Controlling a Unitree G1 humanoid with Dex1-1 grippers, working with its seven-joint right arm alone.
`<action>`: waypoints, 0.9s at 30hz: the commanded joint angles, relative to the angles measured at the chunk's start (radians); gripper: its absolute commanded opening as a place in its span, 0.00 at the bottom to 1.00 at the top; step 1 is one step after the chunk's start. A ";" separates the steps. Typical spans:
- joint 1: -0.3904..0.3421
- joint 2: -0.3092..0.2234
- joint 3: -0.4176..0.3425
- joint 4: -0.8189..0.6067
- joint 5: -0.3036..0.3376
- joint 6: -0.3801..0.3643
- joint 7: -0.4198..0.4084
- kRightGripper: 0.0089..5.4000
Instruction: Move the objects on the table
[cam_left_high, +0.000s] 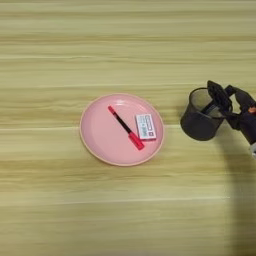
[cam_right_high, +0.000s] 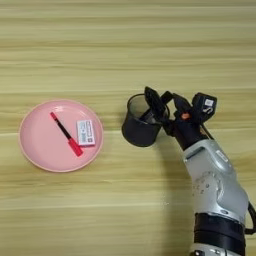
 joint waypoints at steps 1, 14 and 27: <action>-0.072 -0.038 -0.015 -0.032 0.025 0.010 -0.001 0.81; -0.078 -0.040 -0.021 -0.028 0.025 0.010 -0.005 0.55; -0.069 -0.036 -0.025 -0.060 0.031 0.018 -0.003 0.30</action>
